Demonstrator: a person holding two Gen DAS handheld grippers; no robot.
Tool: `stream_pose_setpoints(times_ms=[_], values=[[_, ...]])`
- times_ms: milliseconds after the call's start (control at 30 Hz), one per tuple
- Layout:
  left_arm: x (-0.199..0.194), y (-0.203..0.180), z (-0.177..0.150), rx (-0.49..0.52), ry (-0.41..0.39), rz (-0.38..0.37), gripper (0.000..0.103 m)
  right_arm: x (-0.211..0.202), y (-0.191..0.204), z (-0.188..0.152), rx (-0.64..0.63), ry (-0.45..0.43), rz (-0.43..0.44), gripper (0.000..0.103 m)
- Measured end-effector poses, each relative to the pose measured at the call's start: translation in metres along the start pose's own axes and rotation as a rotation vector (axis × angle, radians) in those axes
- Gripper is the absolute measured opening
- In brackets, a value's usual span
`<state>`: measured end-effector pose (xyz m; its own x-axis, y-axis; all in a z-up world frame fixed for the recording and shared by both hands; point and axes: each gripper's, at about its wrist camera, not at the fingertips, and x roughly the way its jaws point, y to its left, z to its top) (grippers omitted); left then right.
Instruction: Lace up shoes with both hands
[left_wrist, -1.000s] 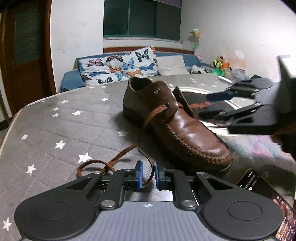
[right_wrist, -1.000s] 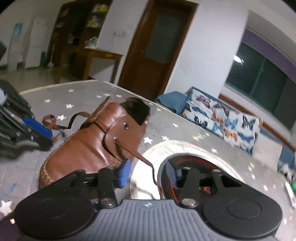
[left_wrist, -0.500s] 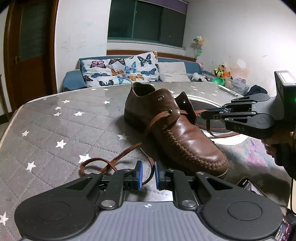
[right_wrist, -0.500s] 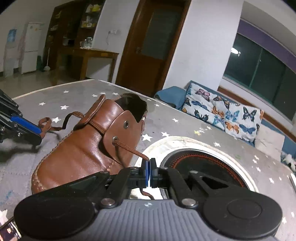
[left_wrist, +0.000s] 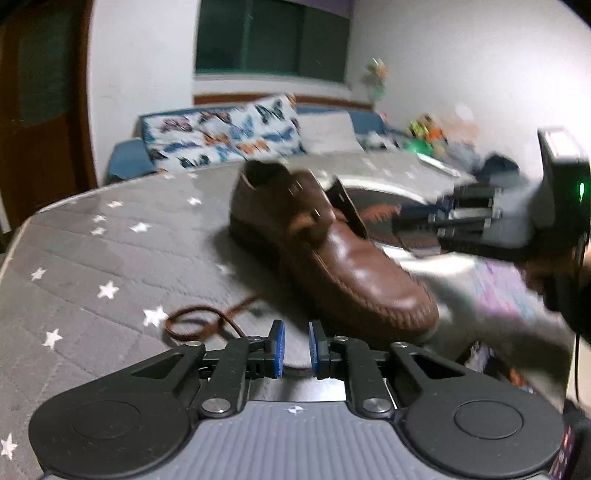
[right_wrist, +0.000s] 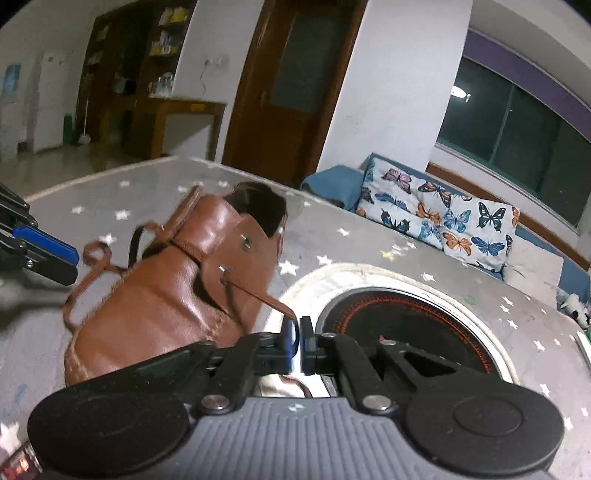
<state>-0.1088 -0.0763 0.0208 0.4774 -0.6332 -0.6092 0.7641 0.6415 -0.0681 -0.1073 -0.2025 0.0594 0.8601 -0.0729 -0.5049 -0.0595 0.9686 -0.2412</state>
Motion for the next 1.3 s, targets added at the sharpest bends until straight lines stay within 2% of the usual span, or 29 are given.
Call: stream_pose_setpoints(times_ms=[67,133,200,233,367,467,533,767,867,1033,1300], values=[[0.003,-0.003,-0.002,0.037,0.028,-0.016,0.019,-0.006,-0.007,-0.005,0.01,0.015,-0.008,0.016],[0.007,-0.009,-0.003,0.086,0.044,-0.014,0.029,-0.012,-0.015,-0.009,0.02,0.031,-0.015,0.019],[0.01,-0.015,-0.003,0.128,0.052,-0.019,0.035,-0.017,-0.022,-0.014,0.03,0.046,-0.023,0.034],[0.012,-0.017,-0.003,0.145,0.057,-0.024,0.035,-0.02,-0.026,-0.016,0.036,0.054,-0.027,0.037],[0.019,-0.022,-0.004,0.201,0.084,-0.054,0.034,-0.034,-0.041,-0.027,0.081,0.089,-0.039,0.042],[0.02,-0.019,-0.003,0.202,0.087,-0.067,0.018,-0.045,-0.055,-0.039,0.153,0.123,-0.044,0.043],[0.02,-0.014,-0.003,0.157,0.072,-0.072,0.008,-0.051,-0.064,-0.047,0.217,0.147,-0.055,0.043],[-0.006,0.01,0.005,-0.057,-0.052,-0.074,0.005,-0.06,-0.11,-0.08,0.528,0.21,-0.061,0.043],[-0.021,0.019,0.007,-0.121,-0.102,-0.056,0.005,-0.052,-0.125,-0.09,0.619,0.218,-0.066,0.043],[-0.037,0.029,0.008,-0.177,-0.143,-0.009,0.005,-0.035,-0.141,-0.089,0.725,0.195,-0.101,0.044],[-0.039,0.03,0.002,-0.207,-0.149,0.008,0.006,-0.003,-0.144,-0.079,0.788,0.164,-0.135,0.044]])
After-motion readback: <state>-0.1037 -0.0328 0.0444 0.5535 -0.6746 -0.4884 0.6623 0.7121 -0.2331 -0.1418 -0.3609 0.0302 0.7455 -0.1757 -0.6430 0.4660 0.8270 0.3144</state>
